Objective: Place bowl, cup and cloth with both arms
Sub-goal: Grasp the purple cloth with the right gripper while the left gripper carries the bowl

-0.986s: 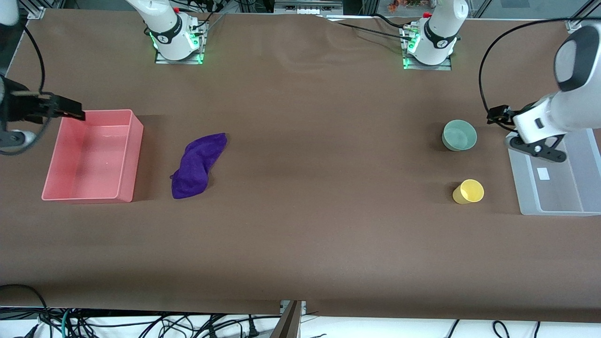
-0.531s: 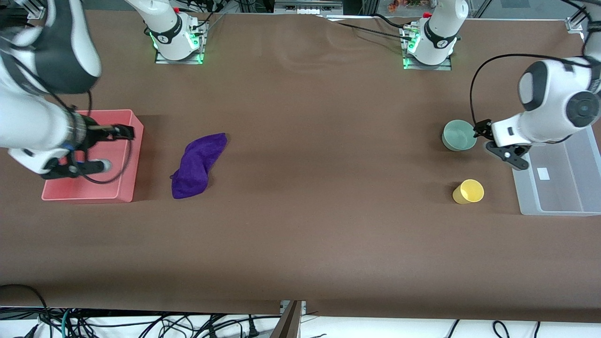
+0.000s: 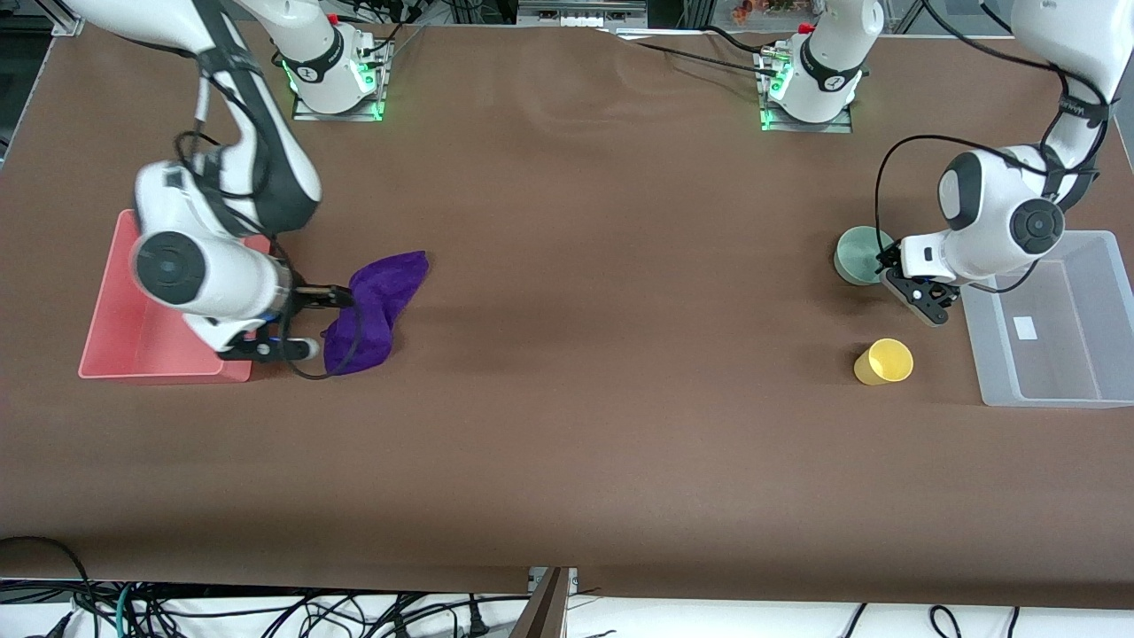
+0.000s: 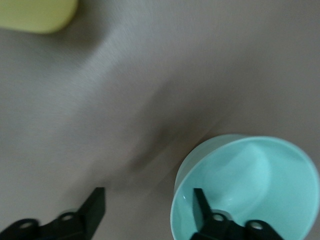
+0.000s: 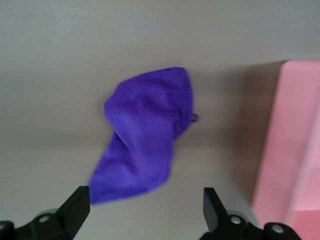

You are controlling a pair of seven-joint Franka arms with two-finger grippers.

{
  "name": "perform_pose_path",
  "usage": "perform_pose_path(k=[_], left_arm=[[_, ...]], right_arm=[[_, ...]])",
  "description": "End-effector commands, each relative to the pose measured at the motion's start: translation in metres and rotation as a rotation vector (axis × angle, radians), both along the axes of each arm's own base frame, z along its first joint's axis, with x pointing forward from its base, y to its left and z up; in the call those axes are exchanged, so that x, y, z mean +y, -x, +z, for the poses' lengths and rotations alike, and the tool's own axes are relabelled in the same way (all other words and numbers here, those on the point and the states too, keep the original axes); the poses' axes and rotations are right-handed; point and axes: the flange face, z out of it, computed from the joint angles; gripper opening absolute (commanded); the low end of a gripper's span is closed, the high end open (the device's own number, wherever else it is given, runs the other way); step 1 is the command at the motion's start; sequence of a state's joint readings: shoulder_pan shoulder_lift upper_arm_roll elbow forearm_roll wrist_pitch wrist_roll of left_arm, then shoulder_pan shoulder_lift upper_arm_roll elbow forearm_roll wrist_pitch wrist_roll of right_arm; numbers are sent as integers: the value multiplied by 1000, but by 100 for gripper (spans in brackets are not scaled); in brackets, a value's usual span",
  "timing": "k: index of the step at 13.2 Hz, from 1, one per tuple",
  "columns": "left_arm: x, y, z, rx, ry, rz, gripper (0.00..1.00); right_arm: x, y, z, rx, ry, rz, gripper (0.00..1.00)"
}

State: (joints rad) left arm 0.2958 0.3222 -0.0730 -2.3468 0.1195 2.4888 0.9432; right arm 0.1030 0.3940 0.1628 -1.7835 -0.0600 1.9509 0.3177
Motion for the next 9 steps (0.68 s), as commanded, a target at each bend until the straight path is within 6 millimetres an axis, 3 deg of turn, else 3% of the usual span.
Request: perform_pose_path(k=[1,2,6,9], left_arm=[[0,-4,1,-4,4,-68,12],[-3,-4,0,-3,5,-72,0],[-1,-11,14,-20,-1,-80,0],[8,-32,71,-41,-26,-61,0]], right_arm=[[26,18,-37,-33,-6,-76,100],[34,20,-51,-31,-10,-76,100],[56,24,-96,-46,-15,-123,100],[57,29,-117,-69,-27,-128,100]])
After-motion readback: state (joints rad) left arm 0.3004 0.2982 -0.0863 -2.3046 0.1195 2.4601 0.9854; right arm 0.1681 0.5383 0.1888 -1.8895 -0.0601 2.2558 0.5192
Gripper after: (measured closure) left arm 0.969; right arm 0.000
